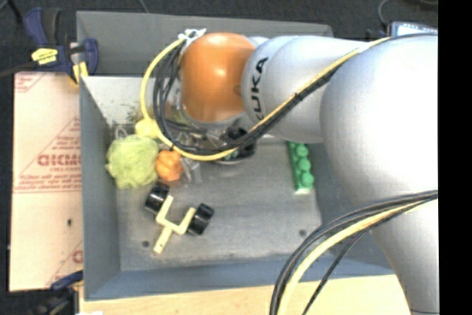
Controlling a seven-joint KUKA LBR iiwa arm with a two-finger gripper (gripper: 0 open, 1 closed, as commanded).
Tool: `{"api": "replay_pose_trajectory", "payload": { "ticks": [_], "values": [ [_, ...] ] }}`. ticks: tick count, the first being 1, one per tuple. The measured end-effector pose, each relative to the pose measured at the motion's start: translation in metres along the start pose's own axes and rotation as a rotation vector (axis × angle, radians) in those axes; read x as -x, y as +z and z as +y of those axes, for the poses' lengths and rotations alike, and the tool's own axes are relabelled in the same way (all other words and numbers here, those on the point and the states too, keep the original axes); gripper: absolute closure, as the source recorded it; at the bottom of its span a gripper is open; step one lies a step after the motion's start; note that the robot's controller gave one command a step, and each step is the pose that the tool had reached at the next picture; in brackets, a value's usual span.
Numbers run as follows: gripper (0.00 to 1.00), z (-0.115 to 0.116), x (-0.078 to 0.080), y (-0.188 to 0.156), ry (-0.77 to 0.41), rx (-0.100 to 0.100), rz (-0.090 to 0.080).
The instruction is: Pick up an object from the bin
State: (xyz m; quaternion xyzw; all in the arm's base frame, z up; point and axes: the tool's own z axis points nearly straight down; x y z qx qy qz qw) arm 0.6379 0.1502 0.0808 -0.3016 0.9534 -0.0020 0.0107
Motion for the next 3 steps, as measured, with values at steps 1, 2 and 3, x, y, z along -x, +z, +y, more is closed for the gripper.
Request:
{"api": "replay_pose_trajectory", "payload": {
  "ticks": [1,2,3],
  "values": [
    [1.0,0.0,-0.001,-0.007,0.001,0.001,0.0],
    [1.0,0.001,-0.002,-0.023,0.002,0.002,0.004],
    [1.0,0.0,0.0,-0.042,0.002,0.0,0.001]
  ]
}}
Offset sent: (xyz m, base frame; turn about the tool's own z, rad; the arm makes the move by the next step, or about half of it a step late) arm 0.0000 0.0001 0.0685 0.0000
